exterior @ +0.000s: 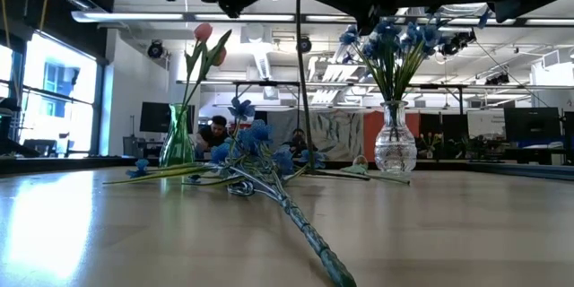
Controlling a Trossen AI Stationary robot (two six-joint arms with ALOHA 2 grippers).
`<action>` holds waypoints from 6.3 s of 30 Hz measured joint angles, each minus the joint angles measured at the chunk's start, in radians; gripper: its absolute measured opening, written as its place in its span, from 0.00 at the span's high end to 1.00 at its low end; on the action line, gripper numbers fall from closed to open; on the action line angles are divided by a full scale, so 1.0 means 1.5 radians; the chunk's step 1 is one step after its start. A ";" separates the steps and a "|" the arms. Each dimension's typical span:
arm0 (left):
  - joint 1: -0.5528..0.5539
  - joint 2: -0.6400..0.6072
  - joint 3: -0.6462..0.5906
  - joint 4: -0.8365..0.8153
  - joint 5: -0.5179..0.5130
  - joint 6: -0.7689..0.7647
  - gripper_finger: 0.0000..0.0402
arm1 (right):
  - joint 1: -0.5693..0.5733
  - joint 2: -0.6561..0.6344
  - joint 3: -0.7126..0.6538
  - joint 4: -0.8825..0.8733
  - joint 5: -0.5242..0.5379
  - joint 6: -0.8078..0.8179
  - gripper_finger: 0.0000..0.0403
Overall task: Sort flowers into vase by color
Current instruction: Put the right pink tulip into the green vase, then put the top blue flowers into the transparent vase
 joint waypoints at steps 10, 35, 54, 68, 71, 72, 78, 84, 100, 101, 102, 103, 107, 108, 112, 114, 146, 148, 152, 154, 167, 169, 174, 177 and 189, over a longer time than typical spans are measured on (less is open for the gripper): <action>0.005 0.064 0.058 -0.002 0.001 0.008 0.62 | 0.000 0.000 0.000 -0.010 0.002 0.000 1.00; -0.088 -0.358 0.058 -0.565 -0.520 0.023 1.00 | 0.009 -0.065 0.000 -0.189 0.095 0.089 0.60; 0.250 -0.615 0.058 -0.646 -0.295 0.061 1.00 | 0.006 -0.064 0.000 -0.196 0.095 0.093 0.61; 0.436 -0.527 0.058 -0.662 -0.094 -0.026 1.00 | 0.006 -0.064 0.000 -0.196 0.095 0.103 0.61; 0.458 -0.507 0.058 -0.663 -0.090 -0.046 1.00 | 0.006 -0.064 0.000 -0.196 0.095 0.103 0.61; 0.464 -0.500 0.058 -0.663 -0.090 -0.054 0.99 | 0.006 -0.064 0.000 -0.196 0.095 0.103 0.61; 0.495 -0.477 0.058 -0.695 -0.088 -0.085 0.88 | 0.006 -0.064 0.000 -0.203 0.095 0.103 0.61; 0.518 -0.476 0.066 -0.766 -0.085 -0.098 0.72 | 0.006 -0.064 0.000 -0.205 0.095 0.103 0.61; 0.422 -0.516 0.184 -0.966 -0.025 -0.123 0.63 | -0.004 -0.064 0.000 -0.308 0.122 0.231 0.61; 0.405 -0.522 0.184 -0.977 -0.021 -0.134 0.63 | -0.008 -0.064 0.000 -0.327 0.128 0.249 0.61; 0.385 -0.527 0.183 -0.989 -0.020 -0.145 0.63 | -0.013 -0.063 0.000 -0.343 0.133 0.268 0.61; 0.366 -0.532 0.180 -0.995 -0.020 -0.157 0.63 | -0.018 -0.060 0.000 -0.355 0.138 0.284 0.61; 0.283 -0.550 0.150 -0.995 -0.020 -0.204 0.63 | -0.046 -0.028 0.012 -0.377 0.133 0.314 0.60; 0.262 -0.554 0.139 -0.992 -0.020 -0.218 0.63 | -0.053 -0.016 0.023 -0.390 0.127 0.315 0.59; 0.179 -0.556 0.089 -0.988 -0.058 -0.272 0.63 | -0.093 0.035 0.088 -0.473 0.124 0.325 0.52; 0.142 -0.556 0.064 -0.982 -0.092 -0.298 0.63 | -0.120 0.058 0.126 -0.531 0.123 0.332 0.48; -0.019 -0.544 -0.073 -0.803 -0.197 -0.367 0.63 | -0.327 0.241 0.324 -0.809 -0.023 0.383 0.86; -0.019 -0.545 -0.073 -0.802 -0.197 -0.367 0.63 | -0.325 0.236 0.325 -0.830 -0.036 0.390 0.94; -0.018 -0.545 -0.073 -0.804 -0.198 -0.367 0.63 | -0.304 0.215 0.324 -0.918 -0.048 0.440 0.97; -0.018 -0.545 -0.073 -0.804 -0.197 -0.366 0.63 | -0.282 0.200 0.323 -0.978 -0.048 0.467 0.97; -0.018 -0.539 -0.073 -0.804 -0.198 -0.361 0.63 | -0.035 0.145 0.290 -1.212 -0.139 0.657 0.99; -0.018 -0.532 -0.073 -0.804 -0.198 -0.361 0.63 | -0.009 0.141 0.272 -1.184 -0.140 0.678 0.99; -0.018 -0.508 -0.073 -0.802 -0.198 -0.361 0.63 | 0.028 0.139 0.257 -1.168 -0.088 0.726 0.97; -0.018 -0.494 -0.072 -0.801 -0.198 -0.362 0.63 | 0.026 0.122 0.257 -1.168 -0.111 0.722 0.88; -0.018 -0.466 -0.072 -0.799 -0.198 -0.362 0.63 | 0.081 -0.060 0.141 -1.059 -0.068 0.594 0.57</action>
